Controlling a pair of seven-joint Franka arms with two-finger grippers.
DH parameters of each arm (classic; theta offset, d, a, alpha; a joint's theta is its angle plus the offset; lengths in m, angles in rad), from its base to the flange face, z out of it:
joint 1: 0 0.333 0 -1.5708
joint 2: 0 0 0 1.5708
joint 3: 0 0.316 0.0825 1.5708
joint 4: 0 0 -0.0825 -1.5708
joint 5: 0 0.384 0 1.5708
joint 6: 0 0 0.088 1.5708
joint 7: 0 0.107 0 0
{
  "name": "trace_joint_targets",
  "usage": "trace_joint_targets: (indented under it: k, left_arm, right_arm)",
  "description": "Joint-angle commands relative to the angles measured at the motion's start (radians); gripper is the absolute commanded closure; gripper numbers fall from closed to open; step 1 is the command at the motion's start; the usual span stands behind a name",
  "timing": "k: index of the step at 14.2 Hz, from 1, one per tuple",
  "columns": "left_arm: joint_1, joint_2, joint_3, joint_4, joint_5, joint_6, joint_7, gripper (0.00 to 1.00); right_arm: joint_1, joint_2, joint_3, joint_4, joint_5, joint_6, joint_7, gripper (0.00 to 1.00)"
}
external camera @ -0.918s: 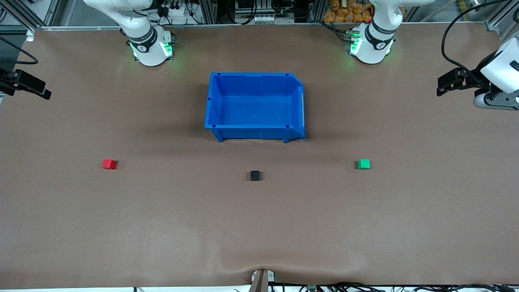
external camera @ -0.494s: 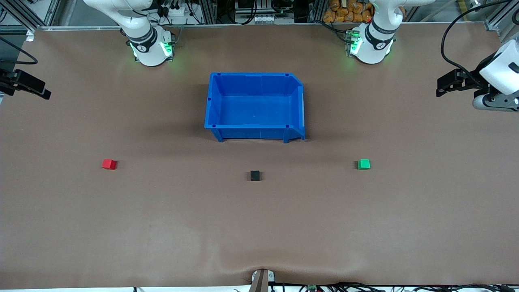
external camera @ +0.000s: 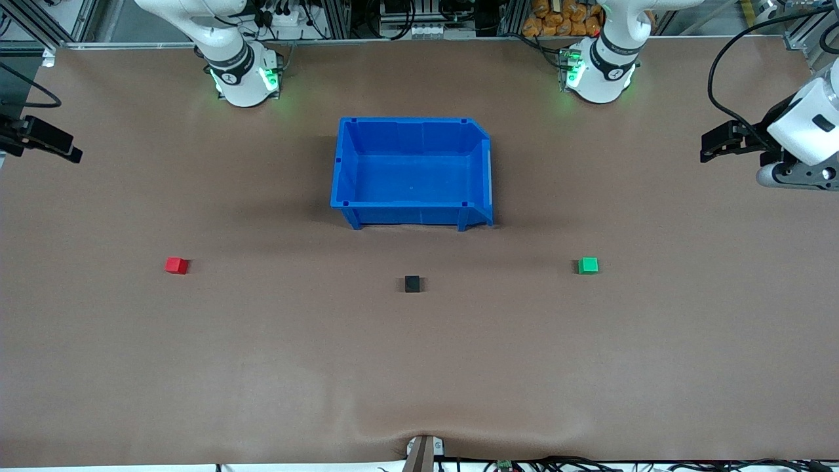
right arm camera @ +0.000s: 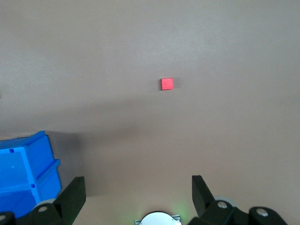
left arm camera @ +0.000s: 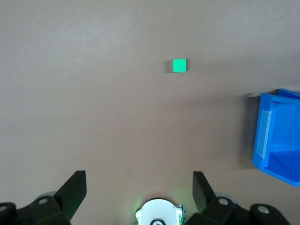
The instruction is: Attach green and red cubes to black cube
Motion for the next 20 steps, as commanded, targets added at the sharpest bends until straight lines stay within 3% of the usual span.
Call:
trace_joint_targets:
  k: [1,5,13,17,20]
  left_arm:
    - [-0.002,0.014,-0.004,0.017,0.003,-0.004,-0.015,0.0]
    - [-0.005,0.028,-0.004,-0.002,0.004,0.004,-0.015,0.0]
    - [-0.001,0.015,-0.07,-0.243,0.004,0.252,-0.061,0.0]
    - [-0.002,0.037,-0.118,-0.424,0.001,0.52,-0.151,0.0]
    - [-0.004,0.125,-0.155,-0.452,0.009,0.631,-0.236,0.0]
  right_arm:
    - [-0.051,0.072,-0.003,0.003,0.009,0.066,0.003,0.0]
    - [-0.051,0.253,-0.001,0.009,0.009,0.106,-0.005,0.0]
    - [-0.085,0.623,-0.003,0.011,-0.011,0.212,-0.022,0.0]
    - [-0.088,0.684,-0.004,-0.005,-0.037,0.373,-0.074,0.0]
    - [-0.105,0.741,-0.004,-0.009,-0.037,0.447,-0.086,0.0]
